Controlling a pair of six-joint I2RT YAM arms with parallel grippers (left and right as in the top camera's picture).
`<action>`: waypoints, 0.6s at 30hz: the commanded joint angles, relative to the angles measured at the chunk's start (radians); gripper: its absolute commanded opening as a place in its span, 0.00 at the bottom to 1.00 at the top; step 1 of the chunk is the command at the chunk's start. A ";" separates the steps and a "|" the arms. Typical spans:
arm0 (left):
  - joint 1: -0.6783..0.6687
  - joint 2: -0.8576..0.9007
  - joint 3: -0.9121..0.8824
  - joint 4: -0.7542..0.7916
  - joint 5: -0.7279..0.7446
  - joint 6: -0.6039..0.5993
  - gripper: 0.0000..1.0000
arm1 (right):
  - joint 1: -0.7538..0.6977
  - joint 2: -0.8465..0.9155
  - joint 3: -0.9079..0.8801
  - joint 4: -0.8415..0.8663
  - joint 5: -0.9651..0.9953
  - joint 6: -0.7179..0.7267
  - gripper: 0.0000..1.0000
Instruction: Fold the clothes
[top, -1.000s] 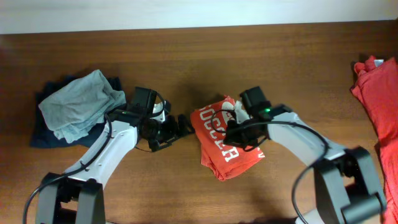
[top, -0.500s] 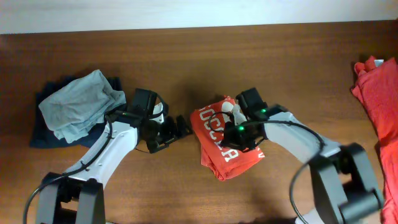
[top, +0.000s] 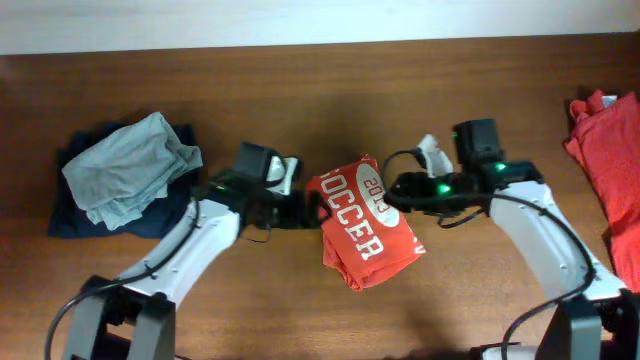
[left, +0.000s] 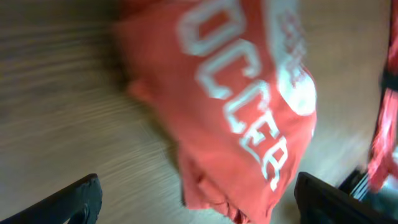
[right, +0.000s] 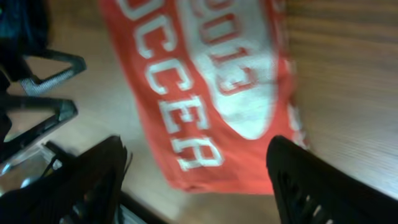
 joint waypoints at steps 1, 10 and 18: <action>-0.048 -0.009 -0.008 0.011 -0.043 0.155 0.98 | -0.067 0.035 0.010 -0.045 -0.056 -0.093 0.68; 0.002 -0.009 0.018 0.235 -0.087 0.292 0.92 | -0.074 0.035 0.008 -0.238 -0.043 0.052 0.22; 0.001 0.093 0.018 0.391 -0.143 0.331 0.68 | 0.057 0.036 -0.007 -0.199 0.034 0.245 0.04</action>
